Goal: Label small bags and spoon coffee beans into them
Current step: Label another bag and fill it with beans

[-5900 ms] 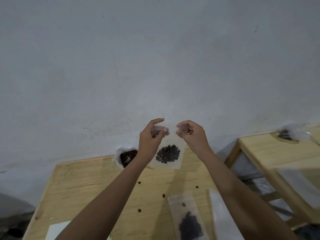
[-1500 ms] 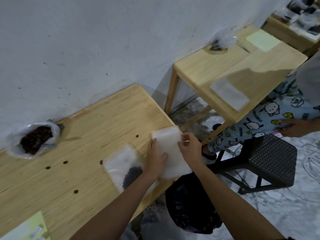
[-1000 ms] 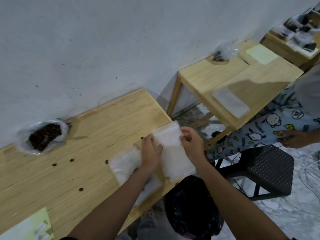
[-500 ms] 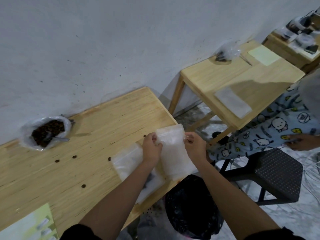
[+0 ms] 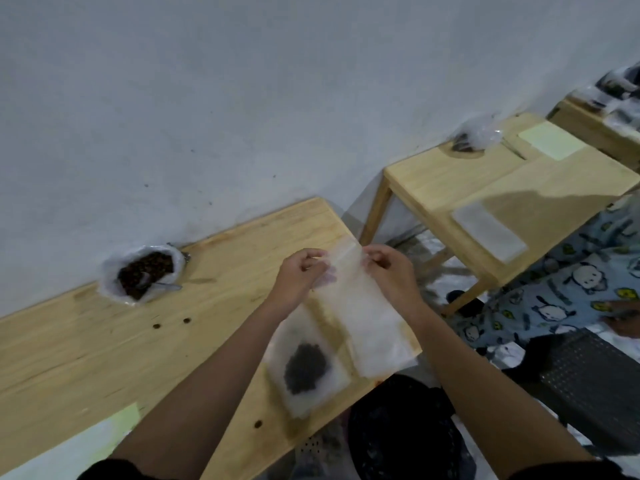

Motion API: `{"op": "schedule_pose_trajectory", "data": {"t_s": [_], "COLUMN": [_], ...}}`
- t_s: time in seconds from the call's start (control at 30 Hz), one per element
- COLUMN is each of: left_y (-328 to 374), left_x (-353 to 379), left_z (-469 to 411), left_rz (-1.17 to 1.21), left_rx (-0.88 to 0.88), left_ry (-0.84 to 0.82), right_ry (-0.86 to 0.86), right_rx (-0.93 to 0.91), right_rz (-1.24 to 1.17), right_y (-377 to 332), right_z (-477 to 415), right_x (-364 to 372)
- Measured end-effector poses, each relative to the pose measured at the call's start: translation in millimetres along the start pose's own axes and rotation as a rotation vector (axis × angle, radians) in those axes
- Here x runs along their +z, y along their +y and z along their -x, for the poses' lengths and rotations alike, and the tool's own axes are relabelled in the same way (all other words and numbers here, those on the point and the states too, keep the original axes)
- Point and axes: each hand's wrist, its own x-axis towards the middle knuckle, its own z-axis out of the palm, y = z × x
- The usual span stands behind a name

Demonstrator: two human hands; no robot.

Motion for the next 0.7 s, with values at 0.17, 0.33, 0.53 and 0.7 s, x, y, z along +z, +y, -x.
{"op": "schedule_pose_trajectory", "data": {"t_s": [0.17, 0.33, 0.53, 0.7], "left_y": [40, 68, 94, 97], "left_x": [-84, -156, -200, -227], "left_z": [22, 64, 110, 132], "left_rz": [-0.095, -0.139, -0.020, -0.031], "left_rx": [0.011, 0.075, 0.196, 0.263], "left_ry": [0.030, 0.272, 0.387, 0.416], "right_ry": [-0.186, -0.270, -0.550, -0.707], "right_rx": [-0.224, -0.395, -0.312, -0.112], "right_rz": [0.087, 0.093, -0.124, -0.306], "right_y": [-61, -127, -194, -227], "right_z": [-9, 8, 42, 59], "right_x": [67, 134, 195, 225]}}
